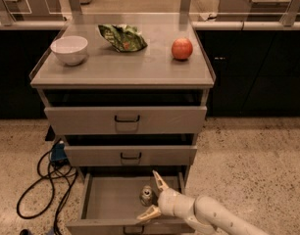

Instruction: Pick 7up can from bottom drawer and place on counter

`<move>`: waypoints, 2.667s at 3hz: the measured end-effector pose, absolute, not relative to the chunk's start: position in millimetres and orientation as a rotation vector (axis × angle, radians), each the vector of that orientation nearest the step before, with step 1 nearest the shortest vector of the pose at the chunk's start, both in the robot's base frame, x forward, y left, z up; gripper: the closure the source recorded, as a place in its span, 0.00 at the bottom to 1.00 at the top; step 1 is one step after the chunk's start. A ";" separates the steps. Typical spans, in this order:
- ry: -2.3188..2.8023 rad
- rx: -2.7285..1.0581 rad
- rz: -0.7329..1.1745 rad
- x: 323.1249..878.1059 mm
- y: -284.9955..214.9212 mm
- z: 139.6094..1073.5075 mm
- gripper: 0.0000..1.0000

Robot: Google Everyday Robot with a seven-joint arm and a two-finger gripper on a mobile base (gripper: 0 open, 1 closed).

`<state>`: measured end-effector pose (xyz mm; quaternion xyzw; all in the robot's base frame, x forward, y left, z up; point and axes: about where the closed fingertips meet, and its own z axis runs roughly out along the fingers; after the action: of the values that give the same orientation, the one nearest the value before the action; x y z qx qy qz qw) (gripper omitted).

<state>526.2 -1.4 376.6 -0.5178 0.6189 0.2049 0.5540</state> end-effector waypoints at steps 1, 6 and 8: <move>1.504 -1.218 0.382 548.2 -13.8 366.9 0.00; 1.743 -1.182 0.229 625.7 -65.4 289.4 0.00; 1.756 -1.189 0.235 623.9 -63.2 285.1 0.00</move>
Offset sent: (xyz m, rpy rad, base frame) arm 0.1225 -0.0764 -0.0467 -0.3052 -0.0827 -0.3196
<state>623.9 -63.2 285.1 -0.4881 0.7207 0.0964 0.4827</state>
